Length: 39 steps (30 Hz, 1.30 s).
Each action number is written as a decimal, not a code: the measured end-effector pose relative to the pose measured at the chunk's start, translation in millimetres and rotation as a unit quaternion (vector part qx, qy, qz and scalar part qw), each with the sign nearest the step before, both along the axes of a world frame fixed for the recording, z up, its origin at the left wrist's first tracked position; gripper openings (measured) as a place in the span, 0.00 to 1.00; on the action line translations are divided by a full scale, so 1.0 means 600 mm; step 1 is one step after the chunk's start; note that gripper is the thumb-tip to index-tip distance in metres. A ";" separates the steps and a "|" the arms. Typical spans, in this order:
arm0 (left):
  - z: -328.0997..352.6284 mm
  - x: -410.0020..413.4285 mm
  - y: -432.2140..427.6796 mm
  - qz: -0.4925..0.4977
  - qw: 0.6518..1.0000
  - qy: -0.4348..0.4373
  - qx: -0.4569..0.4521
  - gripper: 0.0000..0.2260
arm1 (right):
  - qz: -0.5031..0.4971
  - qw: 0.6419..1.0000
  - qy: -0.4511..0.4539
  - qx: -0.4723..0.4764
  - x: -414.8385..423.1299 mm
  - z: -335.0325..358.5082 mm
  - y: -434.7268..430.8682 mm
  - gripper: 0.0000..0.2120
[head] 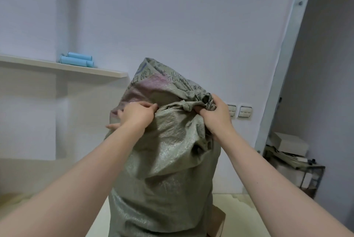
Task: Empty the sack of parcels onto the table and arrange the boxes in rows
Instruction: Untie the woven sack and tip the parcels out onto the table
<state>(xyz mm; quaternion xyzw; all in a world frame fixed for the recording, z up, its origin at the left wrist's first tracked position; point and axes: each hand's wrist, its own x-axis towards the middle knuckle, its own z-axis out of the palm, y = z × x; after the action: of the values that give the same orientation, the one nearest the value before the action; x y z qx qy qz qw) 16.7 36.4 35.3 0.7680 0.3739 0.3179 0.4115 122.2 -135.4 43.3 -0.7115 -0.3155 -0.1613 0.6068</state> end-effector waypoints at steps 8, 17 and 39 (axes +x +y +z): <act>0.015 0.005 -0.023 -0.005 0.984 -0.157 0.090 0.39 | 0.002 0.993 -0.021 0.115 -0.001 0.038 -0.023 0.14; 0.005 0.024 -0.026 -0.047 0.977 -0.179 0.105 0.22 | 0.033 0.991 0.013 0.131 0.012 0.013 -0.034 0.15; 0.148 0.049 -0.024 -0.195 0.877 -0.424 0.112 0.12 | -0.095 0.984 -0.120 0.087 0.039 0.112 -0.024 0.11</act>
<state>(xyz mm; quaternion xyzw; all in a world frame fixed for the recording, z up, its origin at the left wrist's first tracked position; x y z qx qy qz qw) 46.2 21.8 124.3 0.6581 -0.0315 0.5663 0.4952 145.8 -149.7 110.4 -0.6579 -0.3021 -0.3291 0.6063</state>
